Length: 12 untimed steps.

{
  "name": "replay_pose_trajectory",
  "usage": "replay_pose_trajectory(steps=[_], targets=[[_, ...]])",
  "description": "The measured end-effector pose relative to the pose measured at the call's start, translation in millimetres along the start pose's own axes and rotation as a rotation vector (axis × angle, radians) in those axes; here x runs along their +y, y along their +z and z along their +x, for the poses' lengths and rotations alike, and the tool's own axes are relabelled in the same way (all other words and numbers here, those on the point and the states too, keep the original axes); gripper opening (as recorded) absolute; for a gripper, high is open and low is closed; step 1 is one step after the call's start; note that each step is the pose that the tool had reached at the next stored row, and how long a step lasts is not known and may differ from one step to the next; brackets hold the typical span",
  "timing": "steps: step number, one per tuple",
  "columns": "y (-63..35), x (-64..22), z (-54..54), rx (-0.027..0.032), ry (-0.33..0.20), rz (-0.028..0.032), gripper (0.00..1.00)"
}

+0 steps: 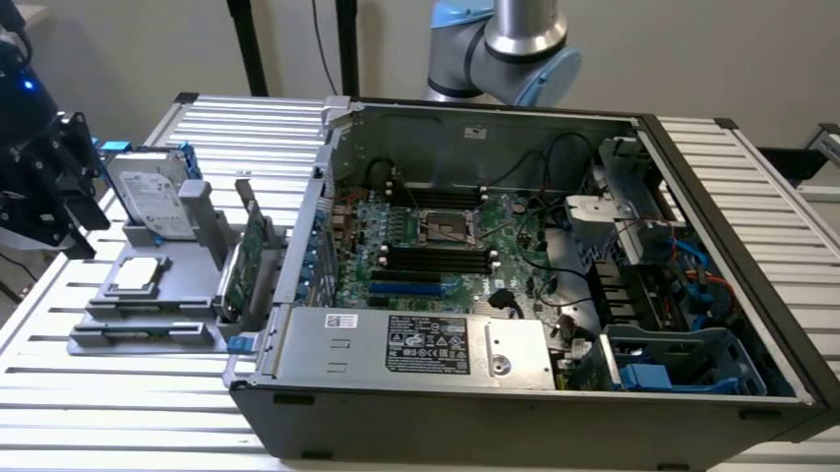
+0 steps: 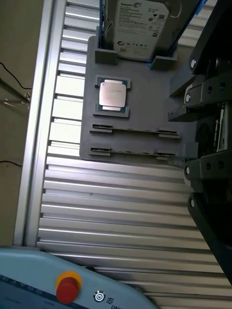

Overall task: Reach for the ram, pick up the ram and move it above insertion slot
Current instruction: 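Pick up the ram and move it above insertion slot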

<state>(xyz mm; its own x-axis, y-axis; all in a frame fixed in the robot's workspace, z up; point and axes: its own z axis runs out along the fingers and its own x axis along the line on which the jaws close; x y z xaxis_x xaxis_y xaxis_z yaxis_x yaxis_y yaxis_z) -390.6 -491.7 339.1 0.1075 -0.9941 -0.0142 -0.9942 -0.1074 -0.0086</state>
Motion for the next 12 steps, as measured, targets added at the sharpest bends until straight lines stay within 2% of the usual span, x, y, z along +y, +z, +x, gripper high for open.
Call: replay_pose_trajectory(steps=[12], targets=[[21.6,3.0,6.0,0.0,0.0,-0.0002,0.42]])
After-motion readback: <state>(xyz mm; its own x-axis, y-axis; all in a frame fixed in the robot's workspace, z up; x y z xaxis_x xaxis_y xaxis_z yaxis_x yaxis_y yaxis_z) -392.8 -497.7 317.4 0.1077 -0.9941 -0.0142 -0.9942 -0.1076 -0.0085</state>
